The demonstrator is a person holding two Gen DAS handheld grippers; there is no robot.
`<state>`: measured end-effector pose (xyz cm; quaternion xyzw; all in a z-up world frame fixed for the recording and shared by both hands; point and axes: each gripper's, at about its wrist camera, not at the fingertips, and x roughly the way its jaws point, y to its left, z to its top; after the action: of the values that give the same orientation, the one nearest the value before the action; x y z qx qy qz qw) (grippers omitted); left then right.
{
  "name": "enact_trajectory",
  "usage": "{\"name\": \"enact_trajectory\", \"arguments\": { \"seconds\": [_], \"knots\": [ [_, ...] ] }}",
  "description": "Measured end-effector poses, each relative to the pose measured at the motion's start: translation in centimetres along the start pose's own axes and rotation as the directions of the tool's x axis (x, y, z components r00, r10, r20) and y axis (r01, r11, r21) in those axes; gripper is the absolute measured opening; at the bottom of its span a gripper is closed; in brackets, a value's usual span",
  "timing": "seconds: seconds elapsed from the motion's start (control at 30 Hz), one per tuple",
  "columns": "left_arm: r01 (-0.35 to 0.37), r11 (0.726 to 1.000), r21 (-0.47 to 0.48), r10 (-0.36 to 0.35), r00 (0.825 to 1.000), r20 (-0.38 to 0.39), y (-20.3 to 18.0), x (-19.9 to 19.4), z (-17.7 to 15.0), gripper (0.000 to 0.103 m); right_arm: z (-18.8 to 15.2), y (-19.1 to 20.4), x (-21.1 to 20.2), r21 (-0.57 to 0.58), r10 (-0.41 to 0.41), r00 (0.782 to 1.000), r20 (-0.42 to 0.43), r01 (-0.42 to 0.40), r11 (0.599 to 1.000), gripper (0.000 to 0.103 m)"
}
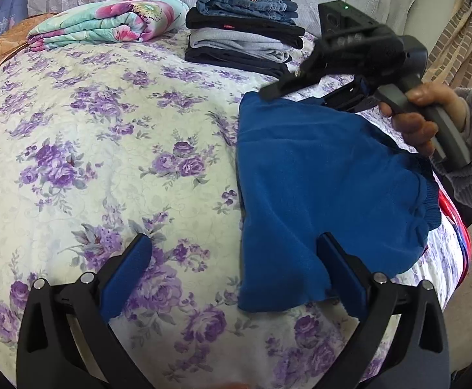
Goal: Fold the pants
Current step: 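Grasp the folded blue pants edge with the right gripper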
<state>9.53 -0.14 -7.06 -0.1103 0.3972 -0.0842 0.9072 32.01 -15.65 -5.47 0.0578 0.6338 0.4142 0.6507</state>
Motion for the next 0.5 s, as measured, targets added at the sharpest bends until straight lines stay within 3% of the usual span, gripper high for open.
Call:
{"name": "enact_trajectory", "arguments": {
  "seconds": [0.07,0.13,0.27,0.33,0.5],
  "knots": [
    [-0.002,1.000,0.000,0.002,1.000,0.002,0.0,0.1,0.1,0.099,0.0,-0.3,-0.3,-0.006,-0.005,0.999,0.045,0.005,1.000,0.010],
    [-0.005,1.000,0.001,0.005,1.000,0.003,0.0,0.2,0.1,0.099,0.5,-0.7,-0.7,-0.023,-0.023,0.997,0.077,0.025,0.999,0.008],
    [-0.018,1.000,0.009,0.018,1.000,0.000,-0.2,0.3,0.0,0.099,1.3,-2.7,-0.2,0.008,-0.108,0.990,0.093,0.108,0.994,0.009],
    [-0.018,1.000,0.009,0.018,1.000,-0.002,-0.2,0.3,0.0,0.099,1.3,-3.3,0.0,0.035,-0.095,0.992,0.086,0.092,0.995,0.012],
    [0.005,1.000,-0.001,-0.005,1.000,0.014,0.2,-0.6,0.4,0.099,-1.4,0.0,-6.2,-0.018,-0.016,0.962,0.272,0.021,1.000,0.018]
  ]
}}
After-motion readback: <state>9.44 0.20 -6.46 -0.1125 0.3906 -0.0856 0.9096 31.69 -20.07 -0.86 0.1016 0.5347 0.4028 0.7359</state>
